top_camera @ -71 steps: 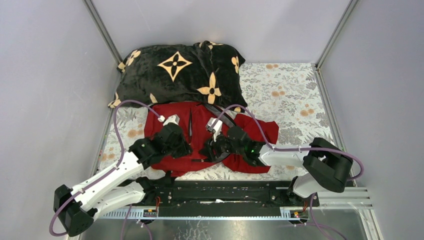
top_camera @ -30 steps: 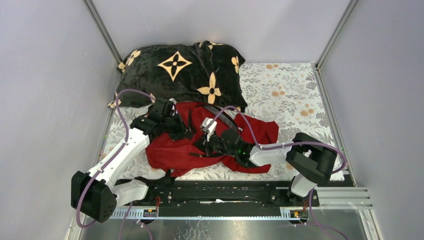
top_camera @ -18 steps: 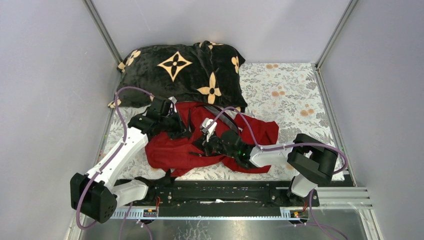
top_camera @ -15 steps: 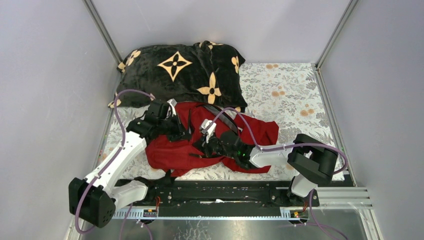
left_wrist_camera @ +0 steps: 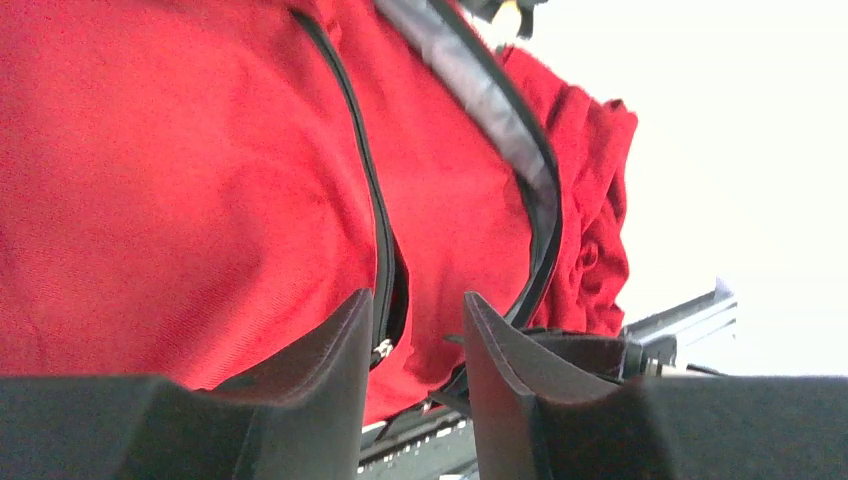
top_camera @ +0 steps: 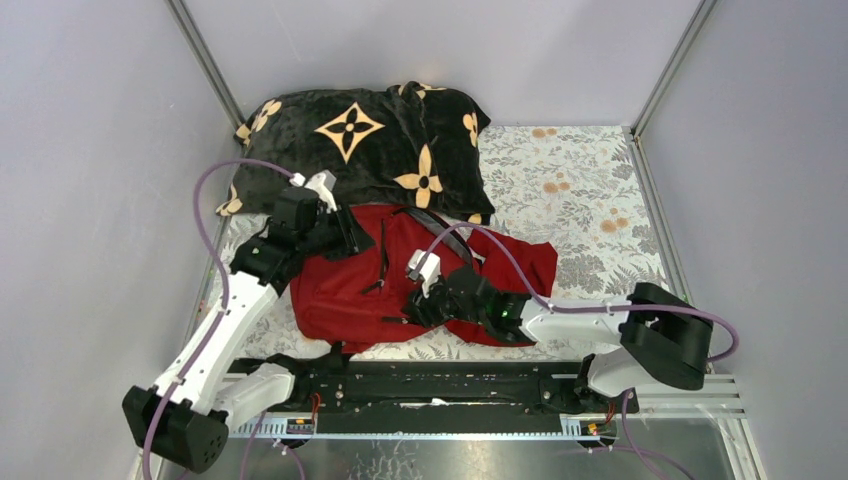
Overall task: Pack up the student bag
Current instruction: Zip the student bag at the center of the board.
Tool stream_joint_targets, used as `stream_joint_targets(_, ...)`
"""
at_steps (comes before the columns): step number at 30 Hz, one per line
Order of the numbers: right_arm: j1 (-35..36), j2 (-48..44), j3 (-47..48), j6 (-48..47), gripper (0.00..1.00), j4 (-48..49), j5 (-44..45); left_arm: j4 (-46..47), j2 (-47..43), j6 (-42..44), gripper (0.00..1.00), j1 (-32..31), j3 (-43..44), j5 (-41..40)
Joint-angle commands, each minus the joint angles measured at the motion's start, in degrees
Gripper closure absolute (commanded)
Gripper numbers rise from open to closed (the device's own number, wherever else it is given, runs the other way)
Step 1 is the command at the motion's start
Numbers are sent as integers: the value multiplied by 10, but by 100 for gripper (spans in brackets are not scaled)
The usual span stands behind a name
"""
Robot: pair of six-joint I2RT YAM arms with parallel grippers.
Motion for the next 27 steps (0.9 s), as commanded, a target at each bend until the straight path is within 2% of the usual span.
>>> stream_joint_targets(1,5,-42,21,-58,52,-47,32,24,-20,-9,56,11,17,-80)
stream_joint_targets(6,18,-20,86,-115,54,-71,27,-19,-9,-31,56,20,-1,-134)
stream_joint_targets(9,66,21,145,-230,54,-115,115,-33,-19,-21,55,59,-8,-138)
stream_joint_targets(11,86,47,164,-283,54,-104,156,-38,-20,-10,55,111,-9,-120)
stream_joint_targets(13,90,67,171,-313,53,-83,162,-39,-22,0,55,156,-9,-78)
stream_joint_targets(15,95,90,188,-335,53,-81,170,-39,-26,5,54,177,-11,-54)
stream_joint_targets(19,110,150,220,-390,49,-66,219,-37,-26,6,54,185,-28,-48)
stream_joint_targets(27,117,213,258,-411,48,-38,262,-22,-35,2,54,187,-60,-48)
